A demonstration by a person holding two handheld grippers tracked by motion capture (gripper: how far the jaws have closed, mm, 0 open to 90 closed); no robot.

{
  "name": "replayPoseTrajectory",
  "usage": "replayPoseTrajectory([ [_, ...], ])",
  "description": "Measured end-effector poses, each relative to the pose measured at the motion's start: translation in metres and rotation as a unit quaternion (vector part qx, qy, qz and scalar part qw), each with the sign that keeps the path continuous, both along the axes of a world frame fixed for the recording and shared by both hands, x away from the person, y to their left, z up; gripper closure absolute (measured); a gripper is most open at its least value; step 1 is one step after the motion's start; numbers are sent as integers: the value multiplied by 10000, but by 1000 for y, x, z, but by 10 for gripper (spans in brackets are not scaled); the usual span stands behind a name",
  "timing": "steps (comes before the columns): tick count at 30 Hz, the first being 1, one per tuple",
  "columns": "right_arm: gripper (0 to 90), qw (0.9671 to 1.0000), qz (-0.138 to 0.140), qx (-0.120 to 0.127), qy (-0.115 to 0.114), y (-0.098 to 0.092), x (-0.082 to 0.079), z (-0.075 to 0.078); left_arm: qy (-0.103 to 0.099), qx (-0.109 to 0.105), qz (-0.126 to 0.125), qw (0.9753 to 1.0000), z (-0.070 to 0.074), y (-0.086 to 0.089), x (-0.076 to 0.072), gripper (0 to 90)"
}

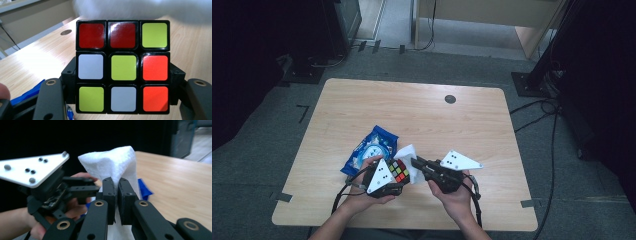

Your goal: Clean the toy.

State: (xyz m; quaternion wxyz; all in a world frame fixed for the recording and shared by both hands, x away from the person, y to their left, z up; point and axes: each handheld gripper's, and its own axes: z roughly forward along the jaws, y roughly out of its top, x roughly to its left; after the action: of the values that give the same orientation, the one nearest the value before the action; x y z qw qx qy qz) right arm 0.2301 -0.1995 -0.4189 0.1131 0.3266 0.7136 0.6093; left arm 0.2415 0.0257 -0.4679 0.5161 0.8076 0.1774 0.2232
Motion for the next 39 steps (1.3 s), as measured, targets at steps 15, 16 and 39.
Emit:
replayPoseTrajectory([
  [15,866,9887,-1168,-551,760,-18,38,-49,-32,-414,236,9989,12,22,9,339],
  [16,866,9885,-1163,-572,781,-16,39,-51,-27,-461,264,9986,13,23,9,338],
  [39,381,9931,-1047,307,435,-15,25,-21,-62,-424,497,9978,10,22,11,339],
])
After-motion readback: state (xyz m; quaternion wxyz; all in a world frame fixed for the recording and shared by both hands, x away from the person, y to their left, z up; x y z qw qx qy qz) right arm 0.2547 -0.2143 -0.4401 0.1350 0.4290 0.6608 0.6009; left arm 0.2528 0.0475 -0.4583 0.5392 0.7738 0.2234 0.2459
